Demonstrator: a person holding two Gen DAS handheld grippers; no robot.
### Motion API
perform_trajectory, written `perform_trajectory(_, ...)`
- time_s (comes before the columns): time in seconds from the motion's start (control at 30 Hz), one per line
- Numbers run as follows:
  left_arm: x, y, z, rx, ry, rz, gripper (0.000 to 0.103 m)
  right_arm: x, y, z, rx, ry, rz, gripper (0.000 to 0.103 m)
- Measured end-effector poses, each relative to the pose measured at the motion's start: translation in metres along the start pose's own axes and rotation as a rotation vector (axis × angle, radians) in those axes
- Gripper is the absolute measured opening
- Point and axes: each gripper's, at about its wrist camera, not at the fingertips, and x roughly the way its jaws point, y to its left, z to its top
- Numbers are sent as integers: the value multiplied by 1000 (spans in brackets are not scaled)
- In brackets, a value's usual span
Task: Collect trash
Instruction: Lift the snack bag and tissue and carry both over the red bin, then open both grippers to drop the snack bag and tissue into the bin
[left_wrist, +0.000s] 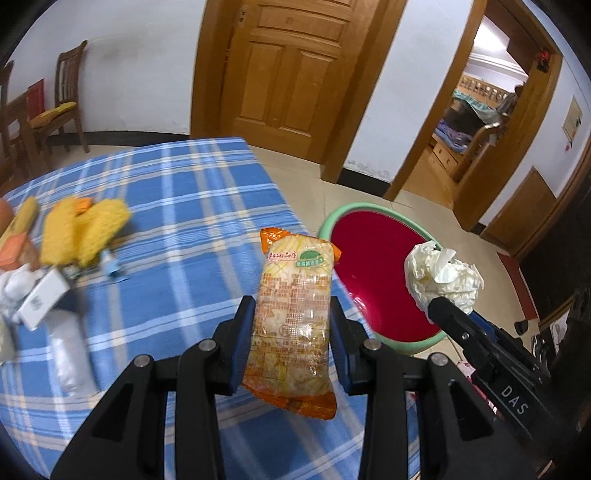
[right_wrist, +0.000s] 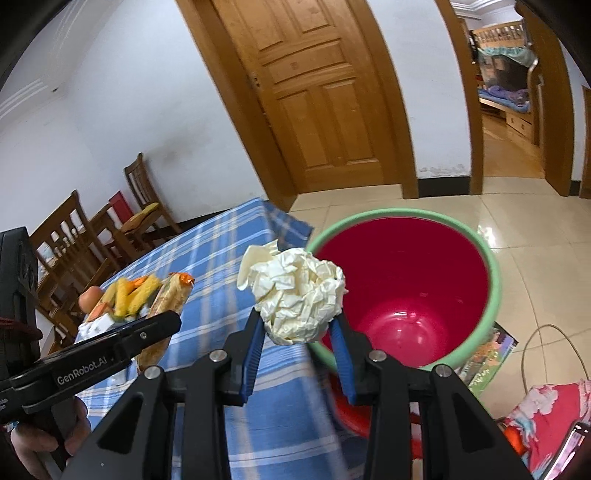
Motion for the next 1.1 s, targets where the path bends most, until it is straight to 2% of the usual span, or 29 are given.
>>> perform_trajectory(0.37,41,-40,10,77,31,-31,38,11,-56,6,84,15,-100,39)
perform_trajectory(0.63,63,-57,14,106,50,-42,38,25,-82,8,122,39,-178,40)
perform_trajectory(0.87,77,-63,16,114,65,-41,38,24,-90,11,139,31,-181,47)
perform_trajectory(0.93,80,-64,16,116,69,-44,38,22,-90,12,133,21,-180,53)
perform_trajectory(1.1,87,-74,14,141,84,-53,38,17,-90,14,128,3,-180,54)
